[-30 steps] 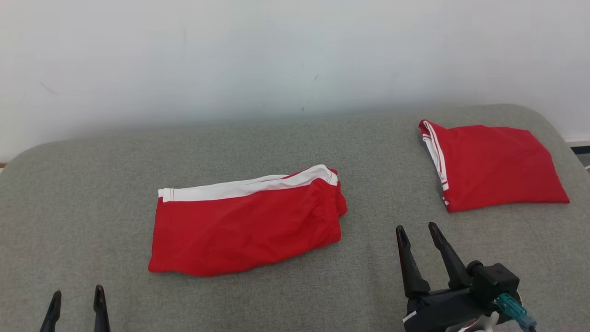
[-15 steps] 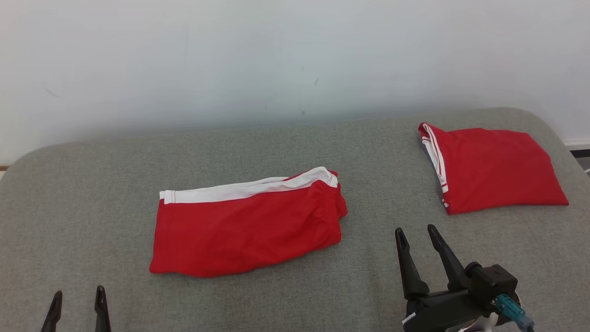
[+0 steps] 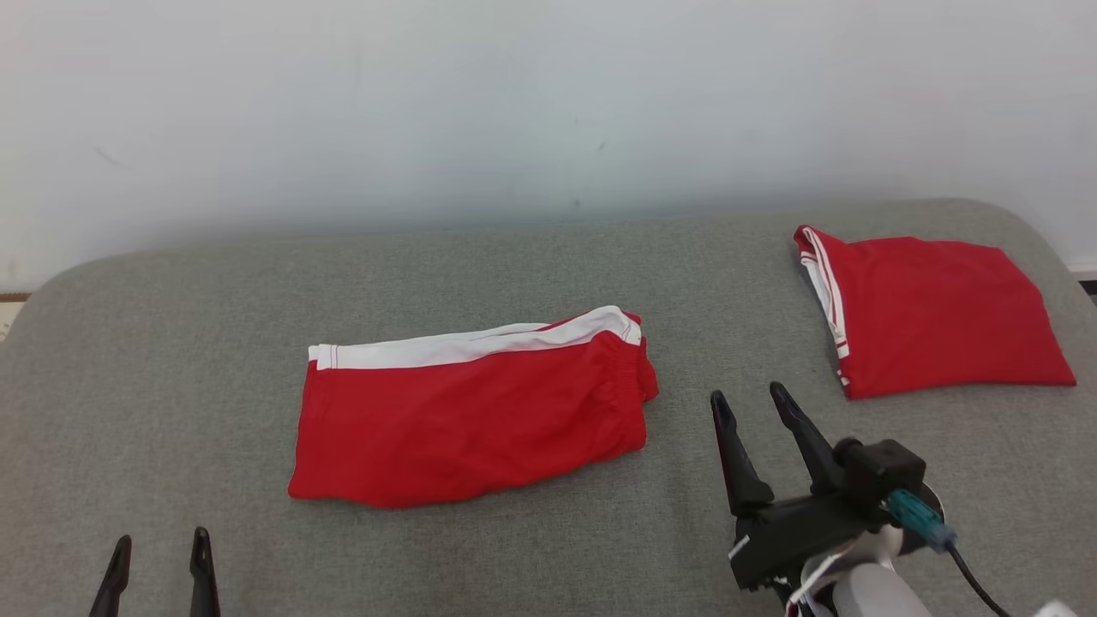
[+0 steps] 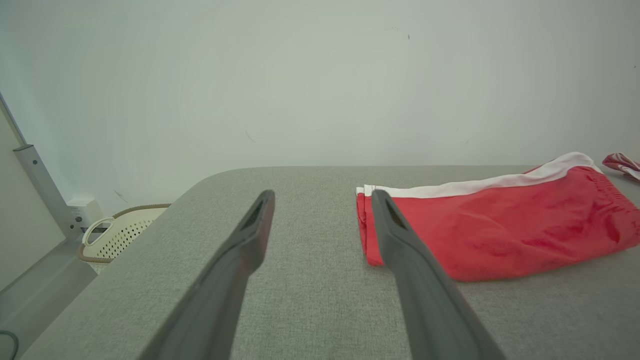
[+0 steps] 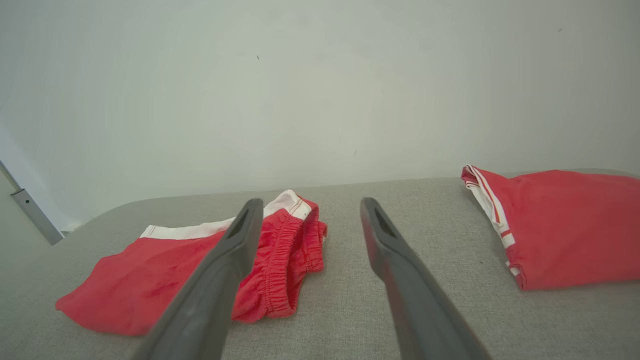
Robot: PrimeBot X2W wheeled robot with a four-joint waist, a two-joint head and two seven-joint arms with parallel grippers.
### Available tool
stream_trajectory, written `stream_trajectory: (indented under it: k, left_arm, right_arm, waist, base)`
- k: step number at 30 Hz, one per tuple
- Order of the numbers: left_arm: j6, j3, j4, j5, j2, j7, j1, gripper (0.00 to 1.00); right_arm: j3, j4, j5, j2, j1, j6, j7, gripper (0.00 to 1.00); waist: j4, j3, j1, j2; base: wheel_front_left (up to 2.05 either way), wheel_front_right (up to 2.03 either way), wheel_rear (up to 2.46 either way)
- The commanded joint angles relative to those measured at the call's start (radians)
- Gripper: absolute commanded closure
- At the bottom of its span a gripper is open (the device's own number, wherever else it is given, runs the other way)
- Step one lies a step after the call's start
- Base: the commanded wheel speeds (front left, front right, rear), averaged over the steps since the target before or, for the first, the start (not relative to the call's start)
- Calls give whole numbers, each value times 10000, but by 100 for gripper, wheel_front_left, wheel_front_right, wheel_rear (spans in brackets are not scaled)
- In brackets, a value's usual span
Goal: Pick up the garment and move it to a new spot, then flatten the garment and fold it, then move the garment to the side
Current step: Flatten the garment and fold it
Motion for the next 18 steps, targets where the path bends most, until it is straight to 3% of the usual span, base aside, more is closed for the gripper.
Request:
stream_trajectory:
  k: [1,18]
  left_arm:
    - [-31,-30,35,72,-34,-34,-100,0]
    - [-293,-611,159,137,-282,-34,-951,0]
  right_arm:
    - [83,341,-11,24,-384,0,19,0]
    - [21,5459,133,261,-4303,0,-67,0]
  waist:
    - [106,59,-1,0]
    - [1315,1199,-1,0]
  base:
    - [0,0,0]
    - [0,0,0]
